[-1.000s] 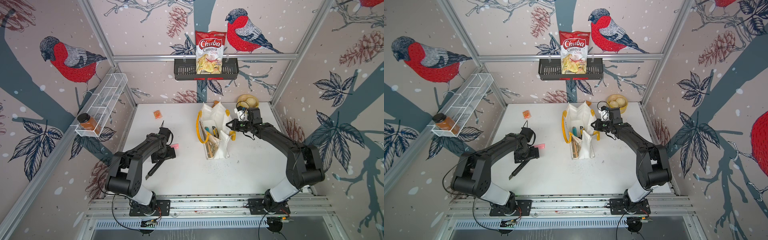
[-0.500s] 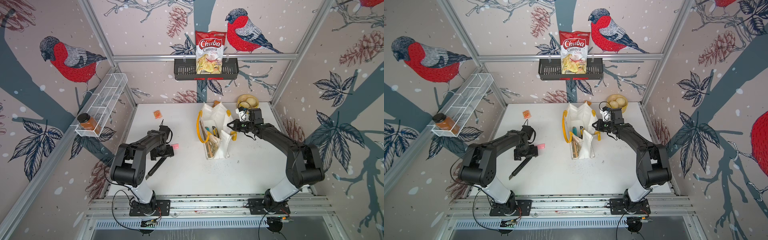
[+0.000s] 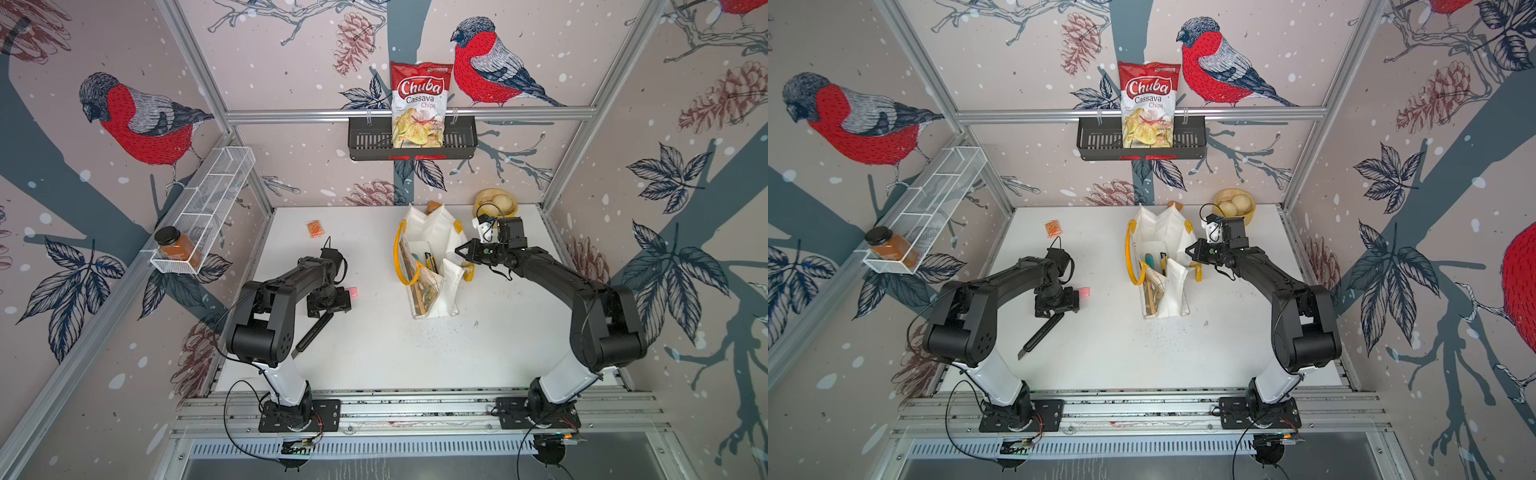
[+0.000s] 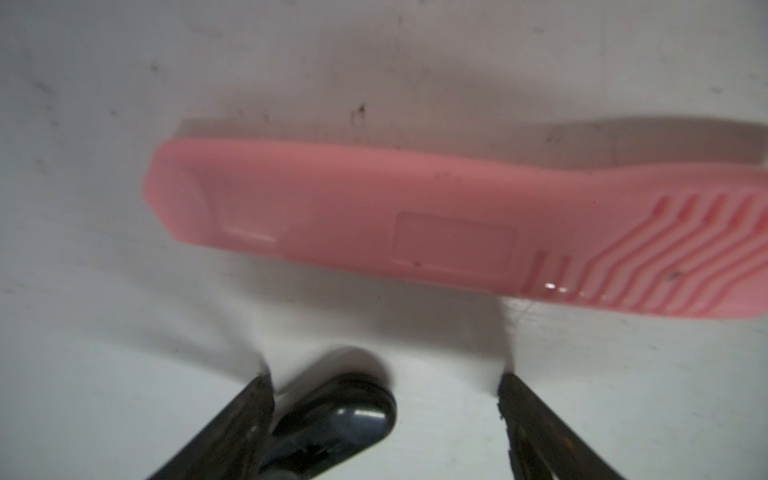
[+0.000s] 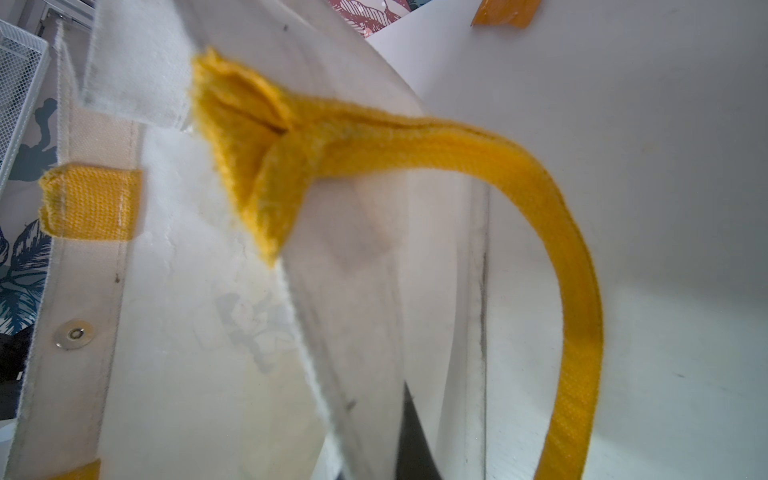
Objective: Place the art knife into the pouch
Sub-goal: Move the utility knife at the center of the board.
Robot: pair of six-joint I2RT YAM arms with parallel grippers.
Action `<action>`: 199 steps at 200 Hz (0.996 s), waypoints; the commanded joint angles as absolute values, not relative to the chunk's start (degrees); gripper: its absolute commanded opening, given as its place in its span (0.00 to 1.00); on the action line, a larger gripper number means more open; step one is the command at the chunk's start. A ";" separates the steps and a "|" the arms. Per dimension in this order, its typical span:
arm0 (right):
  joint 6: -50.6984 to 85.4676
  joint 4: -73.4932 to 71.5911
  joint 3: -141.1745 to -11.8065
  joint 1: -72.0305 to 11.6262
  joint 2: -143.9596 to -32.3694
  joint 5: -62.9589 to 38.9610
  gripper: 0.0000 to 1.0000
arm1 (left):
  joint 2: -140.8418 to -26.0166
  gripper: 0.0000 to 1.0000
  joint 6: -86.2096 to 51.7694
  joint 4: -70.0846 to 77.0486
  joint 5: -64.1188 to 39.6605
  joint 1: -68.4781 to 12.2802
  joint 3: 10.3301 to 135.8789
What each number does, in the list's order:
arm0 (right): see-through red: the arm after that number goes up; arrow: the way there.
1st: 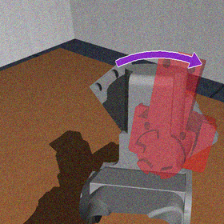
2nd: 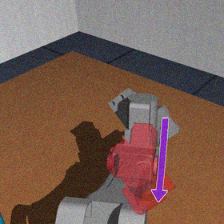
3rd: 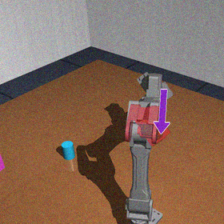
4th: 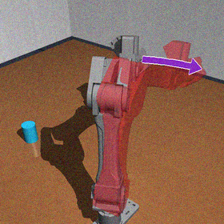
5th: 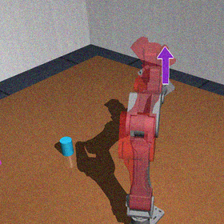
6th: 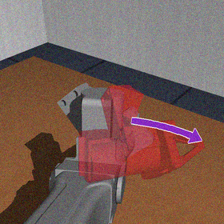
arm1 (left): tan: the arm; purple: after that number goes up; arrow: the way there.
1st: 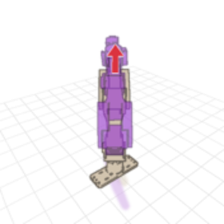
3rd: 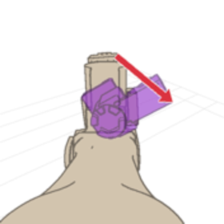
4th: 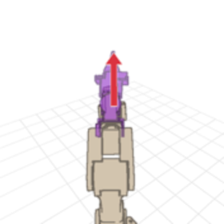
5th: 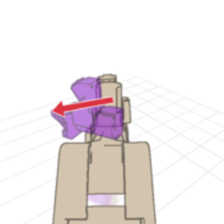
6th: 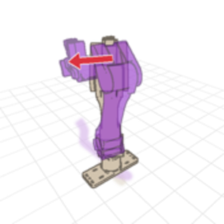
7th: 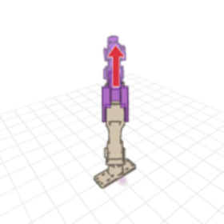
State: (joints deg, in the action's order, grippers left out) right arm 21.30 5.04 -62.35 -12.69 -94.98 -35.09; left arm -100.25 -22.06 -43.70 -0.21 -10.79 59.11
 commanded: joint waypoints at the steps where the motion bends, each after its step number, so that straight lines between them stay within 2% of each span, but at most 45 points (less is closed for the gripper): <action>1: 21.15 5.89 -62.52 -12.66 -95.14 -35.20 0.00 | -100.60 0.86 -22.52 -40.66 1.87 -10.99 60.02; 110: 20.85 6.30 -62.58 -12.50 -95.12 -34.98 0.00 | -108.45 0.88 -24.18 -36.25 1.33 -10.79 66.00; 138: 20.82 6.50 -62.66 -12.31 -95.10 -35.08 0.00 | -104.78 0.88 -23.69 -39.10 4.75 -11.16 69.35; 165: 20.95 6.40 -62.56 -12.38 -94.62 -35.20 0.00 | -99.84 0.89 -23.31 -47.76 7.31 -11.16 69.39; 199: 21.21 5.71 -62.64 -12.61 -94.85 -36.50 0.00 | -86.47 0.89 -32.91 -44.02 -3.55 -11.41 59.98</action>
